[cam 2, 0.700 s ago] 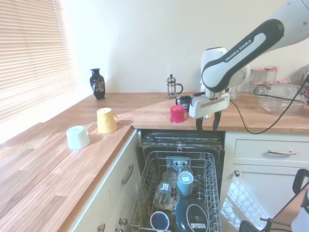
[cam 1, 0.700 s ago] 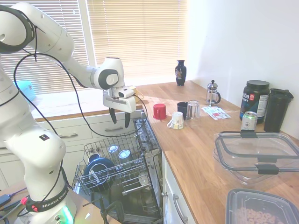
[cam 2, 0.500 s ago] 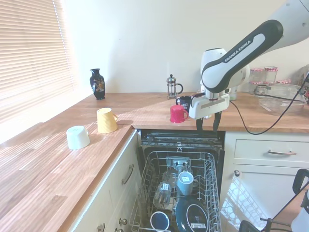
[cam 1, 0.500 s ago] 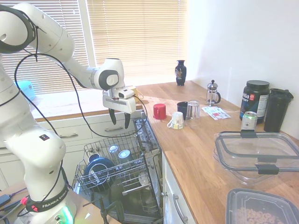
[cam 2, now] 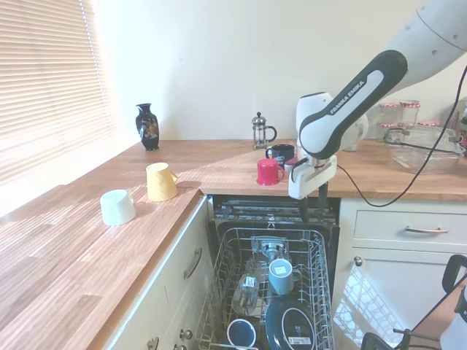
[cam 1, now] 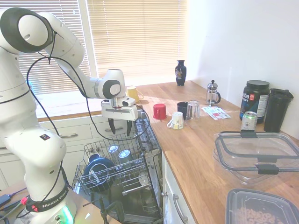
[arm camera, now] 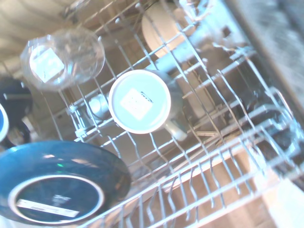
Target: Move the gray mug from the dishwasher to the counter
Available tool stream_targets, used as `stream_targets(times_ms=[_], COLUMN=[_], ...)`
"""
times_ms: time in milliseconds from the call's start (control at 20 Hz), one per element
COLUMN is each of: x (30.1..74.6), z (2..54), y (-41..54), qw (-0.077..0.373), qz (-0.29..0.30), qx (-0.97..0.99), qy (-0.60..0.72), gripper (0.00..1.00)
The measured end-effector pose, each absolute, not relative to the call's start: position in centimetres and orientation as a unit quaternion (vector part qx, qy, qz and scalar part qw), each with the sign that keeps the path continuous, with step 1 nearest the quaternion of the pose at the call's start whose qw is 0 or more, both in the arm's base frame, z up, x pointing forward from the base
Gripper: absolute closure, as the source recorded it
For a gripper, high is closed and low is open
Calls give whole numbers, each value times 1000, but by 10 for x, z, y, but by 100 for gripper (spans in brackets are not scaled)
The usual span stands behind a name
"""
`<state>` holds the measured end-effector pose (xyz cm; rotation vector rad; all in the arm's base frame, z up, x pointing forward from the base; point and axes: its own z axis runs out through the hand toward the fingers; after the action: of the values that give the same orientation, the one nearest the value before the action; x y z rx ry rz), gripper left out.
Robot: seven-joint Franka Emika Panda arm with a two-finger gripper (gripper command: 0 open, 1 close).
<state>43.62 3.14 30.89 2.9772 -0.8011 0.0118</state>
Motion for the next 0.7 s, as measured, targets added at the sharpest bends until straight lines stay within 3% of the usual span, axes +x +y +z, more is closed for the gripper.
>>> stream_targets(times_ms=[700], x=[431], z=[198], y=[67], qw=[58], qz=[36], qx=[989], qy=[-131], gripper=[0])
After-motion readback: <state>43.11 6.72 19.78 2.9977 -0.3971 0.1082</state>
